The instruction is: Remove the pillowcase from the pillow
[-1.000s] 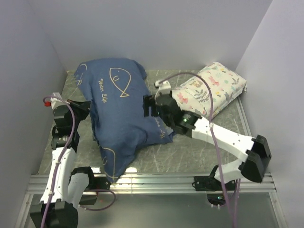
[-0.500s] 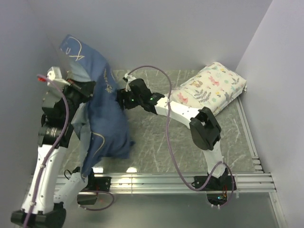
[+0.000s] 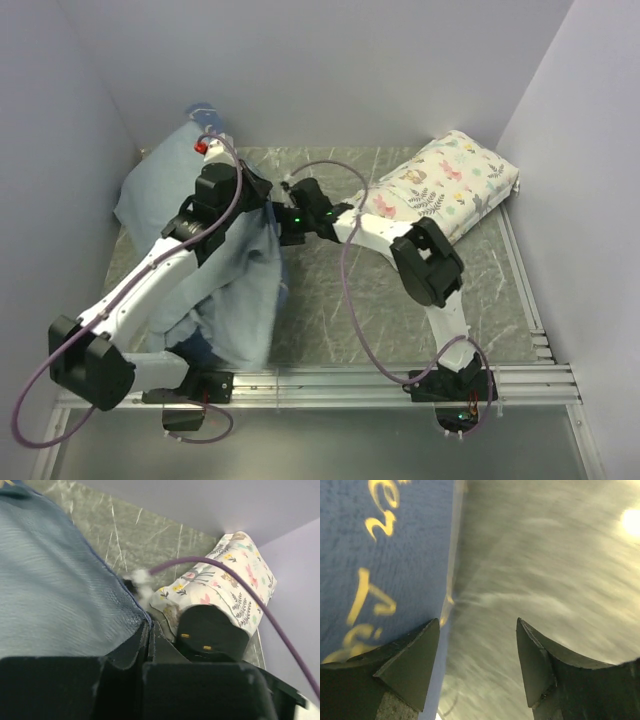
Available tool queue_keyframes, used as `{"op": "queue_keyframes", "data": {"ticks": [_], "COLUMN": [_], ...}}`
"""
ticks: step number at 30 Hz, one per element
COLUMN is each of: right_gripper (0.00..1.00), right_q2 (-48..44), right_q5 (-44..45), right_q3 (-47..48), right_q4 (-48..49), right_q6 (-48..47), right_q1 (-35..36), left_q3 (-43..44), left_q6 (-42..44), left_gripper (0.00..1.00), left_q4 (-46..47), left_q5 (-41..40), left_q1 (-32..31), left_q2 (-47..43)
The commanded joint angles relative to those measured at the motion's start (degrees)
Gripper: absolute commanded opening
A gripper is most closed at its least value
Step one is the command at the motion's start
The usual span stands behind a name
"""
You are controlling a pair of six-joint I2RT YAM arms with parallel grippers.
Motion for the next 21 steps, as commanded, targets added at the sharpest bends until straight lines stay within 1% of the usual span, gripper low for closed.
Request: {"op": "queue_keyframes", "data": {"ticks": [1,3,4,7,9,12,14,17,18,20,21], "right_gripper": [0.70,0.70,0.71,0.71,0.72,0.72,0.74,0.75,0.76,0.76,0.76], "right_q2": [-11.2,-14.0,-16.7,-21.4,-23.4,-27.6,-32.0,-38.1,-39.6,-43.6,-45.0], "right_q5": [5.4,7.7,10.0,13.2,15.9,18.0,21.0,23.5,23.5,23.1,22.7], "right_q3": [-6.2,-7.8,-9.0,-9.9,-10.4,-12.1,-14.6,-17.5,-19.0,-20.8,-22.8], "right_q4": [5.1,4.1,3.8,1.1,-1.3,-3.9,-5.3,-6.8,-7.0,-7.5,-7.4], "right_q6": [3.7,2.9,2.5,0.9,-0.4,-2.4,-4.1,-6.1,-6.5,-7.2,-7.3], "right_q1": [-2.8,-3.2,-3.3,-3.5,-4.0,-5.6,-6.3,-6.6,-6.6,-6.1,-5.6], "left_q3": [-1.6,-1.5,-0.5,3.2,4.6,8.9,13.3,18.6,19.5,22.1,23.1], "left_q6": [-4.7,-5.7,-5.9,-6.8,-8.2,-9.0,-8.3,-7.1,-6.8,-6.1,-5.7], "left_gripper": [0.00,0.00,0.00,0.01,0.01,0.00,0.01,0.08,0.14,0.22,0.29], "left_q4": [11.0,12.9,13.4,13.5,14.5,13.6,12.2,10.1,10.1,10.1,9.8], "left_q5": [3.1,5.4,6.1,8.3,8.9,11.3,11.9,12.4,12.9,14.7,15.4], "left_q1": [3.4,5.6,6.1,7.6,9.0,11.1,11.5,11.9,12.1,12.2,12.2], "left_q2": [4.0,7.1,10.3,16.4,18.5,22.7,25.7,29.2,29.8,31.4,31.7]}}
